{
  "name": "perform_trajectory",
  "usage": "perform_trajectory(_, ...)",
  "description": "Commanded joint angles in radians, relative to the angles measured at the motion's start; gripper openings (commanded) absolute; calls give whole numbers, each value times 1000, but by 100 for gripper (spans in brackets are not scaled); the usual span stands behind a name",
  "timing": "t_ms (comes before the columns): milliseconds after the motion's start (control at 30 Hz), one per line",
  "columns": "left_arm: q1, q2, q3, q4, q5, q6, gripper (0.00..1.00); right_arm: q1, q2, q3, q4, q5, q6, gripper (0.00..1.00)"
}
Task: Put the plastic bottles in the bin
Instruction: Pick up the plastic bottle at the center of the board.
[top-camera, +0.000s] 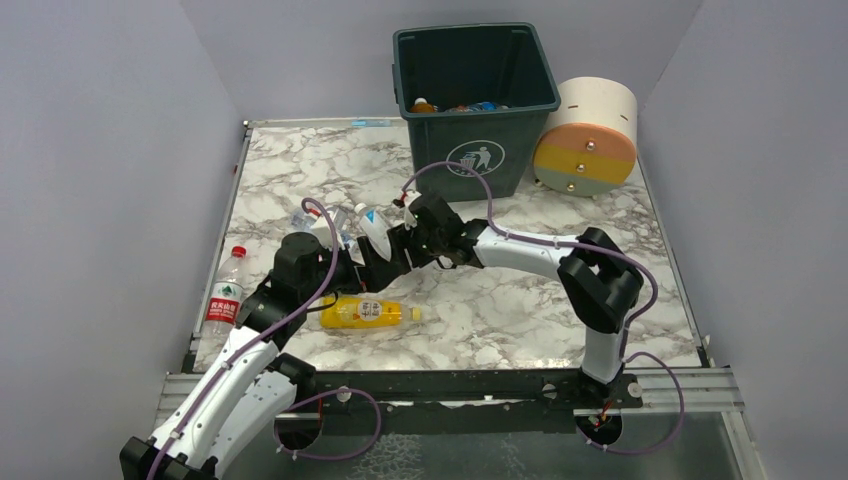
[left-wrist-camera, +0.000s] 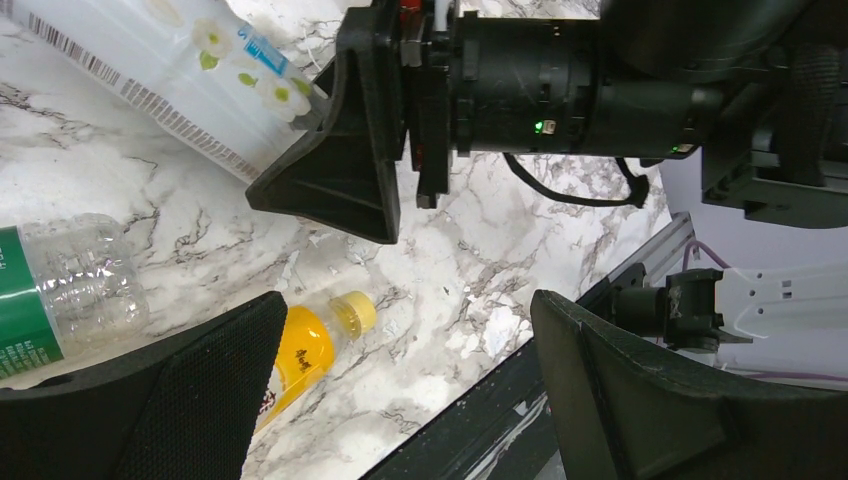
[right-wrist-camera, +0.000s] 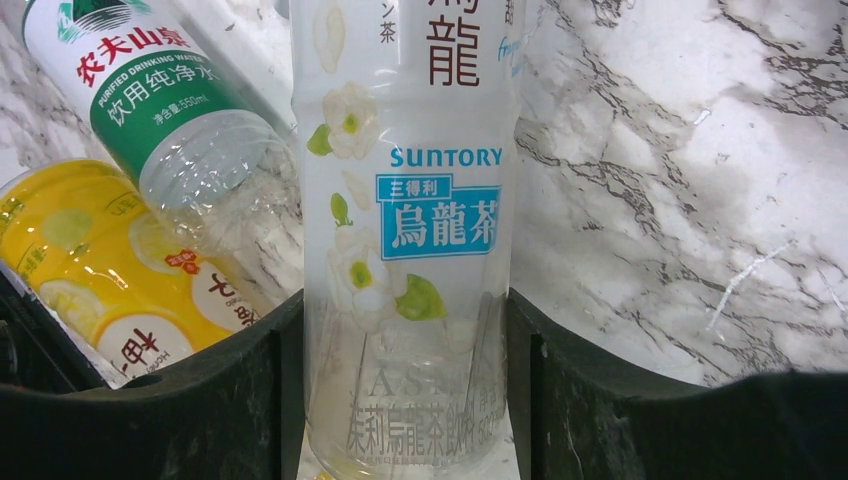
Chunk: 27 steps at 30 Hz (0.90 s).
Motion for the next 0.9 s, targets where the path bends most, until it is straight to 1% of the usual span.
perform_trajectory(0,-5,4,17,25,-15,1,99,8,-58,-28,-15,46,-18,61)
perform_trajectory(467,-4,2,15,27,-12,-3,99,8,-89,-54,-22,65,-14,61)
perform_trajectory(867,-4,0,15,27,-12,-5,99,8,-107,-42,-31,62,-15,61)
